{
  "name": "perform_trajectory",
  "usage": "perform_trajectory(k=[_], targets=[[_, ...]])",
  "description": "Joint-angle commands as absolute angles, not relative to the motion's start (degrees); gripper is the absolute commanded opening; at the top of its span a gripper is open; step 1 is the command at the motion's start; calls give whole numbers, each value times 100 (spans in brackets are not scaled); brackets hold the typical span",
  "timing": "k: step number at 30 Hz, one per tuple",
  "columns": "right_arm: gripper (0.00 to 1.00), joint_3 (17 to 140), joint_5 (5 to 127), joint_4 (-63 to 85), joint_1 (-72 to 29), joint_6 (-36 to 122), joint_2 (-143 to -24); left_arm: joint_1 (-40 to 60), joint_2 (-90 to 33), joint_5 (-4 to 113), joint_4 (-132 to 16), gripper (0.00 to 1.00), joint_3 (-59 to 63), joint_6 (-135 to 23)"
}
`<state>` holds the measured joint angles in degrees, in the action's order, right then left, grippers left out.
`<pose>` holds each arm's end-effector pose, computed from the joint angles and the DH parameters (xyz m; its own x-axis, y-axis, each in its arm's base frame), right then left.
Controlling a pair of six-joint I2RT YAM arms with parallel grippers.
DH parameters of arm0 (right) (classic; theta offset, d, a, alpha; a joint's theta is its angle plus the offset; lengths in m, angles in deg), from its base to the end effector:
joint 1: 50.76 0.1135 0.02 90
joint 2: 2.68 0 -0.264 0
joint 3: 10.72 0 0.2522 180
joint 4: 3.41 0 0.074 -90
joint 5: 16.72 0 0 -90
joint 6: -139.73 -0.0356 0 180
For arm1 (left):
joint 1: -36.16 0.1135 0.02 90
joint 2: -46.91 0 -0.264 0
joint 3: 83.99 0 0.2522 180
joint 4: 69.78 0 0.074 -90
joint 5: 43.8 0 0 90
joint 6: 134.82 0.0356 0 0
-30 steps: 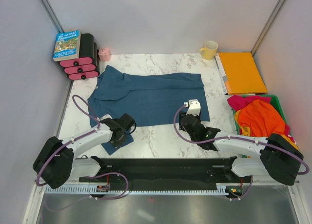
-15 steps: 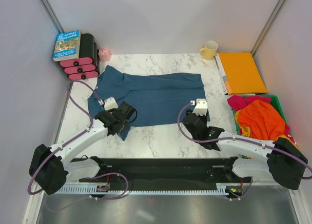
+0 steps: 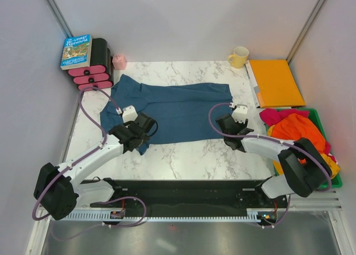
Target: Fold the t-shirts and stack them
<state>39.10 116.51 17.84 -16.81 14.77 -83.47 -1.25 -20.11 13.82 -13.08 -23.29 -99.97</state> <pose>0.2253 0.1223 0.1653 -0.5710 0.1189 -0.8123 0.3275 0.9403 -0.0926 0.1822 -0.1154 0.2360 -0.6672 -0.3623 -0.6509 -0.3980 0.9120 -0.0996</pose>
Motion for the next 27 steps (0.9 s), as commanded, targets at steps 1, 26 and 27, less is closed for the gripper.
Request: perform_trajectory(k=[1,26,27], targets=[[55,4285,11249,1642,-2026,1404,-8696,-146,-1927,1456,-1594,2,-2355,-9852],[0,3953,10158,1730,-2466,842,-9049,-146,-1708,1483,-1542,2,-2417,-9843],[0,3900,10202,1703,-2440,816,-8813,-146,-1663,1483,-1524,2,-2417,-9860]])
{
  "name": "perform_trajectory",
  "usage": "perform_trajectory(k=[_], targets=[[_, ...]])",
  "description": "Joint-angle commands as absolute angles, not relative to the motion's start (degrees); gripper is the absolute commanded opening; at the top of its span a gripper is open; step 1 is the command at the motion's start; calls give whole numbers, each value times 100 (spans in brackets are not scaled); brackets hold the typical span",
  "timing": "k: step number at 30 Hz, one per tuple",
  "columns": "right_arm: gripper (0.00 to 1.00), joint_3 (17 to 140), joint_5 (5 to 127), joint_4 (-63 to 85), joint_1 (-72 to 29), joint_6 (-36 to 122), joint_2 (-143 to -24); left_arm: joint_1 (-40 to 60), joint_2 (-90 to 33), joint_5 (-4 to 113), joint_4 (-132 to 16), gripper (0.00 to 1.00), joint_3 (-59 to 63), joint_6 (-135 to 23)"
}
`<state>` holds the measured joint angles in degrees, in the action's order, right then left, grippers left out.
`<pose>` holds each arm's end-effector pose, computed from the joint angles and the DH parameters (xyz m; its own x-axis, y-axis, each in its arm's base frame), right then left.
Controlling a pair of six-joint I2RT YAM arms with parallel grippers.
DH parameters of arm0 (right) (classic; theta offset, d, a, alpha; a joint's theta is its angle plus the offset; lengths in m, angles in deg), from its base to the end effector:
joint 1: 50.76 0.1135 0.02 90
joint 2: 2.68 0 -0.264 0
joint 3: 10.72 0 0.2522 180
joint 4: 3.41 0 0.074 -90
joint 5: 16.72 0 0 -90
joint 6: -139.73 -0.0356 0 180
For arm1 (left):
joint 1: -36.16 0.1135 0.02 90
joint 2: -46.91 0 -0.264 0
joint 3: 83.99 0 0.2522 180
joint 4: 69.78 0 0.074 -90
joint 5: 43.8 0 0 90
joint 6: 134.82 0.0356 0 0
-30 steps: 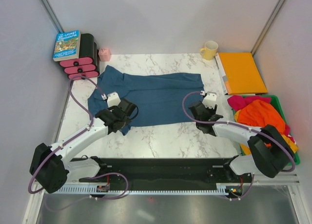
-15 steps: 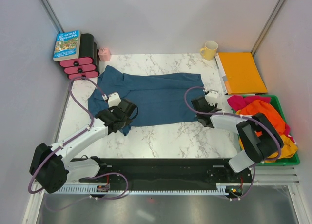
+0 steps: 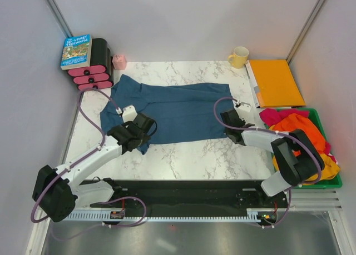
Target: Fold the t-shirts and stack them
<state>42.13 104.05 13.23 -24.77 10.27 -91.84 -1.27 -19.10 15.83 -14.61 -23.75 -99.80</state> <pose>0.2618 0.1074 0.1447 -0.6171 0.3067 -0.7247 0.3791 0.9229 0.0677 0.1812 -0.1160 0.2378 -0.6681 -0.3784 -0.6407 -0.3794 0.9139 -0.1442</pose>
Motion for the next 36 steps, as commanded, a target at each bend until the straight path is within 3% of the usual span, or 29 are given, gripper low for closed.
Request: perform_trajectory(k=[1,10,23,31,36], targets=[[0,3777,10220,1694,-2361,798,-8672,-146,-1620,1483,-1481,2,-2417,-9852],[0,3811,11063,2458,-1570,833,-7160,-155,-750,1132,-1024,2,-2215,-9501],[0,4066,11292,3382,-1517,921,-5841,-155,-284,885,-470,2,-1827,-9509],[0,4144,11529,3452,-1517,965,-5928,-155,-257,701,-399,2,-1969,-9562],[0,4592,11478,3382,-1771,1071,-6516,-146,-852,323,-583,2,-1486,-9290]])
